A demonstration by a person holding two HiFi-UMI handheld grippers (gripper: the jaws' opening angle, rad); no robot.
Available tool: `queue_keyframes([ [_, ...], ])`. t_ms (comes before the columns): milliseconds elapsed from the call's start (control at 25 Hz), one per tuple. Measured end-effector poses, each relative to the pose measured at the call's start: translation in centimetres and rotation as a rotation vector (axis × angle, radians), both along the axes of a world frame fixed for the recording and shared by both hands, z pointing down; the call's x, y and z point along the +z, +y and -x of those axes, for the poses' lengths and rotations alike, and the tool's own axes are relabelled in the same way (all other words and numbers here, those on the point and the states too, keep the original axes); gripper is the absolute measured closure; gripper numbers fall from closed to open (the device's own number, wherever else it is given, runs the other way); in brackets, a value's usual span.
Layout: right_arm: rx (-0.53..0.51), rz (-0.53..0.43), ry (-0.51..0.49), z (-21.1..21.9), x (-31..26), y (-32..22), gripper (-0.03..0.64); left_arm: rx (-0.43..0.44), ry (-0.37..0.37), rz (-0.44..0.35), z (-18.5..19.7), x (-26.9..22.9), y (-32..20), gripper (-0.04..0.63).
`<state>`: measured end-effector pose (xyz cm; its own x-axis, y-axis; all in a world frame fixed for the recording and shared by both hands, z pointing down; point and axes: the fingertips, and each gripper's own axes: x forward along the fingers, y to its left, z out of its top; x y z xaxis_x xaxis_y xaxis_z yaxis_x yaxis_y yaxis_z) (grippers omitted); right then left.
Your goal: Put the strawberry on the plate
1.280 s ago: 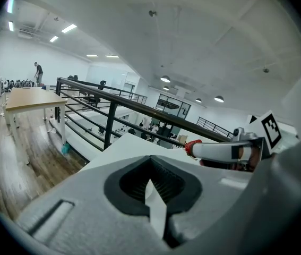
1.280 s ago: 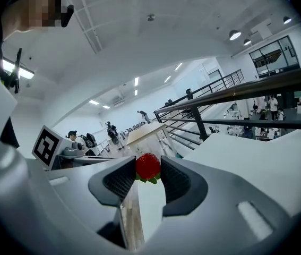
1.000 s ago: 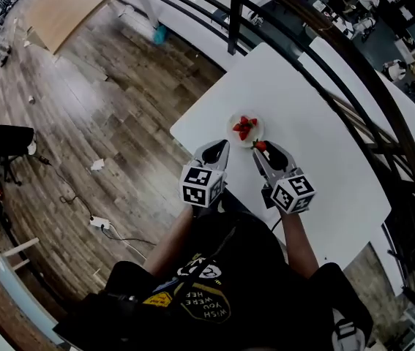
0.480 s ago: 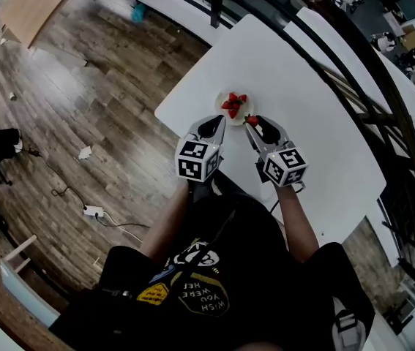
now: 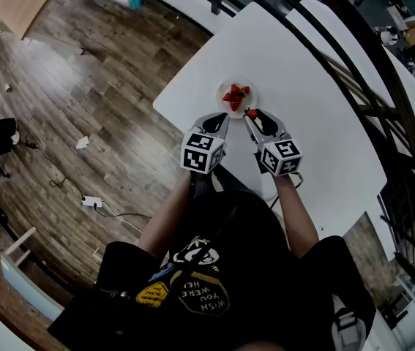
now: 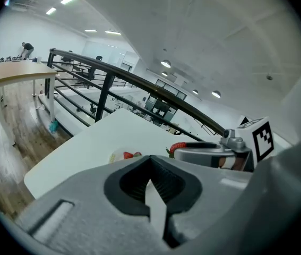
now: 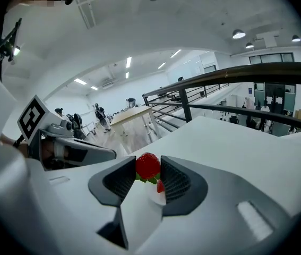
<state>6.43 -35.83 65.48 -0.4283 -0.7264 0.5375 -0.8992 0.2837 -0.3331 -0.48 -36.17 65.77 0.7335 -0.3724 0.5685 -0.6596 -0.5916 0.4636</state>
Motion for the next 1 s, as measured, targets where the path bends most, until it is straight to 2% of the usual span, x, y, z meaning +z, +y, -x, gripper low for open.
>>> queue_keyframes([
  [240, -0.003, 0.02, 0.031, -0.4, 2.4, -0.4, 0.469, -0.021, -0.08, 0.055, 0.7, 3.7, -0.3, 0.592],
  [480, -0.001, 0.028, 0.055, -1.0, 4.4, -0.7, 0.469, -0.003, -0.077, 0.062, 0.4, 4.8, -0.1, 0.592],
  [760, -0.008, 0.063, 0.109, -1.5, 7.2, -1.3, 0.47, -0.045, -0.076, 0.078, 1.0, 6.1, -1.2, 0.592],
  [1000, -0.011, 0.096, 0.127, -2.0, 9.6, -2.2, 0.471, -0.037, -0.089, 0.095, 1.2, 6.7, -2.1, 0.592],
])
